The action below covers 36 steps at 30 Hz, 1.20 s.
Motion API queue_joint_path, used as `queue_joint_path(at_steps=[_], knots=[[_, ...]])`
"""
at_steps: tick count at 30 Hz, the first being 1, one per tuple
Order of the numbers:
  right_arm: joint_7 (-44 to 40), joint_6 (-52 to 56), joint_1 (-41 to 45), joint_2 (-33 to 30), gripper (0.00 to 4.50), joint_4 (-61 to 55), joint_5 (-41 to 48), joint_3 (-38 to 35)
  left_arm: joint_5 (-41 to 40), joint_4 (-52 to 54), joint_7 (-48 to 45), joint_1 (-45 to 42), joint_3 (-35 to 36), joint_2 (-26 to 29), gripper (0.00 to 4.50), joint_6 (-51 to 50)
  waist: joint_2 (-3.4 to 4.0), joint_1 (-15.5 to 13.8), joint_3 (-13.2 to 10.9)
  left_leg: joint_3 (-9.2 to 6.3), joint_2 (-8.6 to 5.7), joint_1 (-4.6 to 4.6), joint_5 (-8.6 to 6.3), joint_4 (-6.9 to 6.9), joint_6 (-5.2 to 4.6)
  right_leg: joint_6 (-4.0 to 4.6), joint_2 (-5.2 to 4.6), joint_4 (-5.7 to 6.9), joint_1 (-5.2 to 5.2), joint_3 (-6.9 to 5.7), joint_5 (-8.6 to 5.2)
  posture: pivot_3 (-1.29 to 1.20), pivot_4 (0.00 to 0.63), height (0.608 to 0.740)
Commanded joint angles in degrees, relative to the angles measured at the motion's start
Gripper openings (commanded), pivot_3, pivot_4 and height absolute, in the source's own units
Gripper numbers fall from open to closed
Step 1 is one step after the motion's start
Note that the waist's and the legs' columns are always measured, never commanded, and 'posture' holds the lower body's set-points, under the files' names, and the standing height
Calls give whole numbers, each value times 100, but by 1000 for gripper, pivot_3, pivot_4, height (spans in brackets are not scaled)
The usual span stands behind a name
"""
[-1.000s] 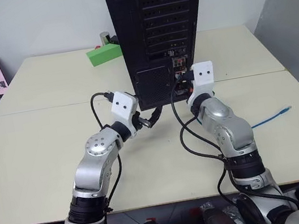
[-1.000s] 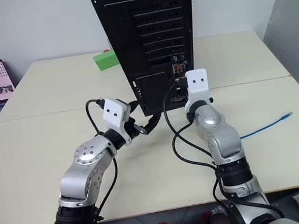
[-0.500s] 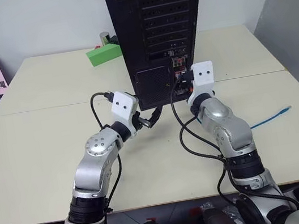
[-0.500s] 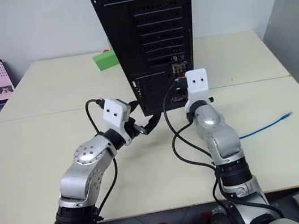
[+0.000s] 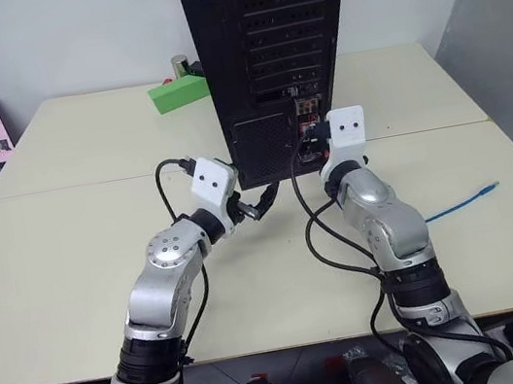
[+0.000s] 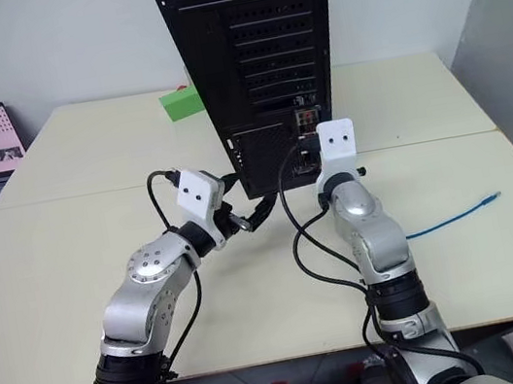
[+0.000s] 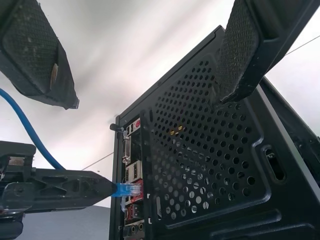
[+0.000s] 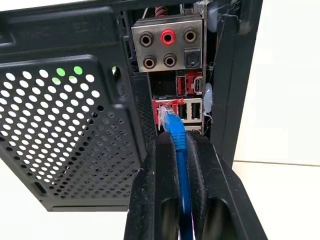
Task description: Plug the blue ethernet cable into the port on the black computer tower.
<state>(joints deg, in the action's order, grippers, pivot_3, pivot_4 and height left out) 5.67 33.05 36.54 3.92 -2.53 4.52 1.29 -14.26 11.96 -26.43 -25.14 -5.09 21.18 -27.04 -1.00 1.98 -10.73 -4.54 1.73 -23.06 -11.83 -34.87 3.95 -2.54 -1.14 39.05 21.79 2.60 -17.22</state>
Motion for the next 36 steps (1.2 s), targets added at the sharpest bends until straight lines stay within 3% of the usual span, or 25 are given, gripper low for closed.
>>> queue_joint_path(at_steps=[1,36], knots=[[131,-105,31,61,0,-139,-93,-42,30,303,-12,-12,101,28,4456,102,0,0,0,0,0,0,0,0,0,0,0,0,0,0,0,0,150,740],[685,-494,489,957,0,469,-367,478,-143,630,-193,78,302,260,4456,-251,0,86,0,0,1,1,0,4,0,0,1,-1,2,1,0,0,150,740]])
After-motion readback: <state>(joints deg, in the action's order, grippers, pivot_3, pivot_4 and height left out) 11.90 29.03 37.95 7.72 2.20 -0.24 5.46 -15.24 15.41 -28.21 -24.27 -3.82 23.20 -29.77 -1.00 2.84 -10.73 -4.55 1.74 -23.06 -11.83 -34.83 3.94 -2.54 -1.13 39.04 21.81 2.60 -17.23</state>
